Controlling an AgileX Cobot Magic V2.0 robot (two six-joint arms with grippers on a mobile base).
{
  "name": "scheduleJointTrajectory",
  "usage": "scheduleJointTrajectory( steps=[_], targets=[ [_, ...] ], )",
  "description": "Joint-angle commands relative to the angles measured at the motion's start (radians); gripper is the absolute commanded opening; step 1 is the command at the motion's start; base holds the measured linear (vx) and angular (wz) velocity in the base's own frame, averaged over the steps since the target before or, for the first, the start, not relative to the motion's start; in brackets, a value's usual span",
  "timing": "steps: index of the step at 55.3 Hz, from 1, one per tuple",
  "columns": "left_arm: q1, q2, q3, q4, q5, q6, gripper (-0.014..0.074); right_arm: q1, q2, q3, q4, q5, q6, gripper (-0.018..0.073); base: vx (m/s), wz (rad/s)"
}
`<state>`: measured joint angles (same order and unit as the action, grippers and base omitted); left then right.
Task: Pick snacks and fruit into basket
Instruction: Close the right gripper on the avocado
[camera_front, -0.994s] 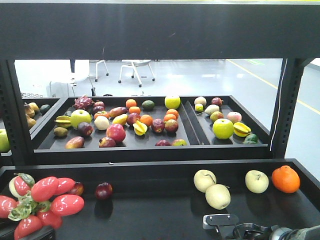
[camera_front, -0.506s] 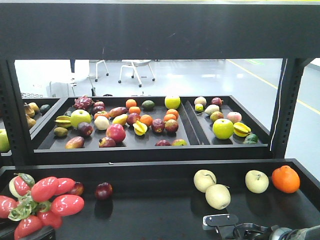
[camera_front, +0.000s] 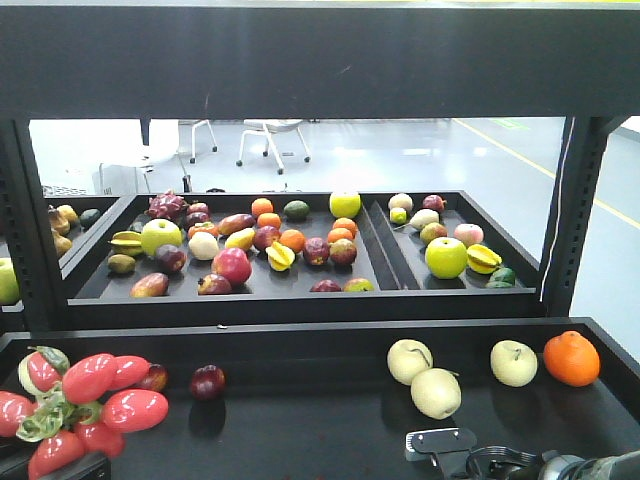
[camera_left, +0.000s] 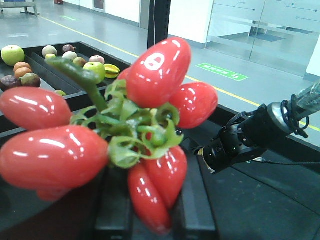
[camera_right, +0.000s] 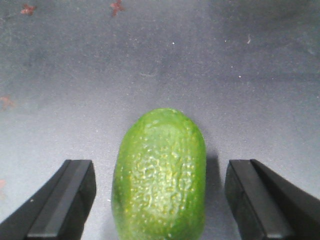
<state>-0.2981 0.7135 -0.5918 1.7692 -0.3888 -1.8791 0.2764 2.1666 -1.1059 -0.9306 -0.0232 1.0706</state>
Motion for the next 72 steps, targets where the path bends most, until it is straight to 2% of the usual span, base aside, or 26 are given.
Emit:
scheduleJointTrajectory(
  steps=[1,66,72],
  targets=[
    [-0.001,-0.002,-0.028,0.018,0.019,0.0,0.0,-0.004,-0.054,-0.026,-0.003,-0.024,-0.01,0.0592,0.0,0.0],
    [-0.001,-0.002,-0.028,0.018,0.019,0.0,0.0,-0.004,-0.023,-0.035,-0.003,0.001,-0.006,0.0592,0.0,0.0],
    [-0.001,-0.002,-0.028,0.018,0.019,0.0,0.0,-0.004,-0.02,-0.035,-0.003,0.001,-0.006,0.0557,0.0,0.0]
  ],
)
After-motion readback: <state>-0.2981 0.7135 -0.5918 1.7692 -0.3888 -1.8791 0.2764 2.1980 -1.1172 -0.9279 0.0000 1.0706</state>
